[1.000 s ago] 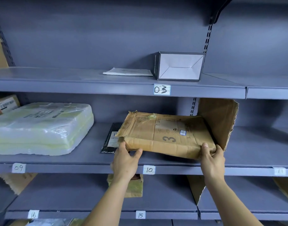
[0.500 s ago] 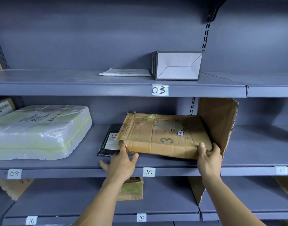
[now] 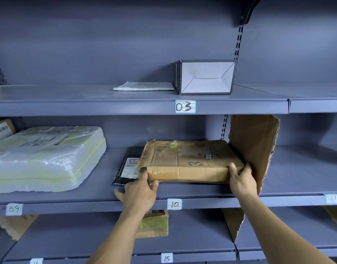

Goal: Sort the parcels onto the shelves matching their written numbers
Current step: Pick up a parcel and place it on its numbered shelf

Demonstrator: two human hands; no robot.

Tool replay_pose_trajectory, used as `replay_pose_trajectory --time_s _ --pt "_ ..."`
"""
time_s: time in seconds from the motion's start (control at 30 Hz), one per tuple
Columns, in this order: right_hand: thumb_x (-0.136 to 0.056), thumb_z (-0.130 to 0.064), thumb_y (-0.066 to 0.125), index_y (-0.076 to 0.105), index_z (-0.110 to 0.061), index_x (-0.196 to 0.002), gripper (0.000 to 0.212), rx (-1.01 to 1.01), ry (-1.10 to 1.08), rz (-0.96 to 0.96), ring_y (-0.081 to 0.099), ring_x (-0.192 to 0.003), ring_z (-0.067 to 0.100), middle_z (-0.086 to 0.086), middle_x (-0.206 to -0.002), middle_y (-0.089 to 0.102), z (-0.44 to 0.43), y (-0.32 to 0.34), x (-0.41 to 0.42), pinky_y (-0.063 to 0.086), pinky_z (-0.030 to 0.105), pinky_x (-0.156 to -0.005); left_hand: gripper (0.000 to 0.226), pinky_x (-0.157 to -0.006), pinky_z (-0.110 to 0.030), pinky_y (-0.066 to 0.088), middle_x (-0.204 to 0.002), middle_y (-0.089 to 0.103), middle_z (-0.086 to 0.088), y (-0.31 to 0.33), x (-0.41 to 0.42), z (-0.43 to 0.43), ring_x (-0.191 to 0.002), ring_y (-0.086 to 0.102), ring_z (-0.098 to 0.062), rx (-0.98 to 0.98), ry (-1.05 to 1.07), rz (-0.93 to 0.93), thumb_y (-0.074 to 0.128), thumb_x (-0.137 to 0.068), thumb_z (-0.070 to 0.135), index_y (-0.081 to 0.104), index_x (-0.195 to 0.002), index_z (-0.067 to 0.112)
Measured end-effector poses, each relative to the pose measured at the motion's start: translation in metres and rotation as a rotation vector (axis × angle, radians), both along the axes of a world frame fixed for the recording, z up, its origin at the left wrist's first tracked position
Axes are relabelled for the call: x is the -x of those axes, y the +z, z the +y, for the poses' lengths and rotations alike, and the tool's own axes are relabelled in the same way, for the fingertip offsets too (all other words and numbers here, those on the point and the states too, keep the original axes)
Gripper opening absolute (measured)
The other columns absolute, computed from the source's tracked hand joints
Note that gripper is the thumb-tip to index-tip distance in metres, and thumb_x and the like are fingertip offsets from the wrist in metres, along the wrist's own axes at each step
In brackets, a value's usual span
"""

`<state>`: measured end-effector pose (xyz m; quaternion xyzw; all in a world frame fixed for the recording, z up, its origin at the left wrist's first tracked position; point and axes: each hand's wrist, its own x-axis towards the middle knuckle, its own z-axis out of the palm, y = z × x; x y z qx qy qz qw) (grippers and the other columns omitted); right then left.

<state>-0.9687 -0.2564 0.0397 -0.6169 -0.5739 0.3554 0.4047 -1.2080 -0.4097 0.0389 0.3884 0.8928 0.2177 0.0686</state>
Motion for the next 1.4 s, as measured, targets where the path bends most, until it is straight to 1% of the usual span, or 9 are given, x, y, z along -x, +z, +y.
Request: replay_pose_trajectory --time_s 0.1,0.2,0.3,0.57,0.77,1.07,1.17,1.23,1.4 --pt "-0.101 -0.05 0.046 0.022 -0.008 -0.155 0.072 0.0 -0.025 0.025 0.045 -0.132 0.045 0.022 -0.145 0.049 0.004 0.0 0.001 0.034 0.049 -0.11 0.027 -0.109 -0.062 0.017 -0.106 0.067 0.012 -0.003 0.002 0.002 -0.125 0.046 -0.026 -0.002 0.001 0.003 0.039 -0.098 0.055 0.045 -0.116 0.037" --pt "-0.101 -0.048 0.048 0.028 -0.004 -0.151 0.07 0.002 -0.024 0.016 0.048 -0.127 0.046 0.024 -0.14 0.052 0.007 0.001 0.002 0.038 0.049 -0.106 0.044 -0.11 -0.06 0.015 -0.125 0.064 0.01 -0.001 0.003 0.002 -0.131 0.04 -0.026 0.025 0.006 0.018 0.037 -0.099 0.056 0.033 -0.141 0.041" --pt "-0.101 -0.05 0.046 0.028 -0.005 -0.152 0.07 -0.016 -0.017 -0.029 0.048 -0.127 0.047 0.025 -0.141 0.051 0.012 0.0 0.005 0.039 0.05 -0.106 0.051 -0.108 -0.058 0.017 -0.132 0.06 0.009 -0.001 0.004 0.003 -0.13 0.038 -0.025 0.036 0.012 0.033 0.036 -0.1 0.055 0.025 -0.148 0.042" --pt "-0.102 -0.055 0.036 0.01 -0.012 -0.16 0.077 0.008 -0.036 -0.053 0.032 -0.139 0.049 0.028 -0.154 0.028 0.017 -0.008 0.012 0.029 0.057 -0.115 0.06 -0.112 -0.057 0.016 -0.147 0.043 0.013 -0.006 0.007 0.0 -0.139 0.026 -0.023 0.033 0.003 -0.02 0.035 -0.099 0.057 0.014 -0.153 0.042" --pt "-0.103 -0.046 0.041 0.023 -0.005 -0.153 0.067 0.011 0.013 -0.018 0.045 -0.131 0.044 0.025 -0.145 0.046 0.009 -0.013 0.002 0.036 0.048 -0.11 0.068 -0.115 -0.061 0.011 -0.156 0.032 0.011 -0.01 0.0 0.002 -0.146 0.02 -0.024 0.023 -0.008 -0.025 0.04 -0.1 0.053 0.008 -0.157 0.035" --pt "-0.102 -0.038 0.047 0.041 -0.006 -0.138 0.049 0.027 0.082 -0.116 0.056 -0.112 0.04 0.018 -0.121 0.061 -0.006 -0.015 -0.017 0.046 0.05 -0.098 0.071 -0.119 -0.055 0.012 -0.163 0.021 0.002 -0.02 -0.015 -0.007 -0.152 0.011 -0.02 -0.081 0.034 -0.026 0.048 -0.1 0.04 0.012 -0.159 0.021" --pt "-0.102 -0.037 0.048 0.041 -0.006 -0.143 0.052 -0.014 0.142 -0.154 0.057 -0.108 0.035 0.013 -0.118 0.062 -0.014 -0.016 -0.025 0.047 0.042 -0.091 0.066 -0.12 -0.053 0.012 -0.162 0.025 0.001 -0.022 -0.026 -0.015 -0.151 0.013 -0.02 -0.132 0.042 -0.028 0.049 -0.1 0.037 0.02 -0.157 0.019" --pt "-0.103 -0.032 0.049 0.05 -0.006 -0.136 0.043 -0.054 0.189 -0.189 0.056 -0.101 0.03 0.008 -0.112 0.061 -0.023 -0.014 -0.03 0.043 0.036 -0.085 0.06 -0.119 -0.05 0.018 -0.156 0.035 0.002 -0.023 -0.035 -0.02 -0.147 0.023 -0.019 -0.155 0.039 0.0 0.05 -0.1 0.036 0.03 -0.153 0.019" --pt "-0.101 -0.035 0.05 0.047 -0.01 -0.145 0.051 -0.073 0.31 -0.291 0.048 -0.129 0.033 0.011 -0.14 0.055 -0.041 -0.024 -0.041 0.042 0.042 -0.103 0.055 -0.118 -0.045 0.023 -0.157 0.036 0.001 -0.032 -0.066 -0.033 -0.148 0.023 -0.017 -0.144 0.021 0.005 0.049 -0.1 0.036 0.038 -0.15 0.018"
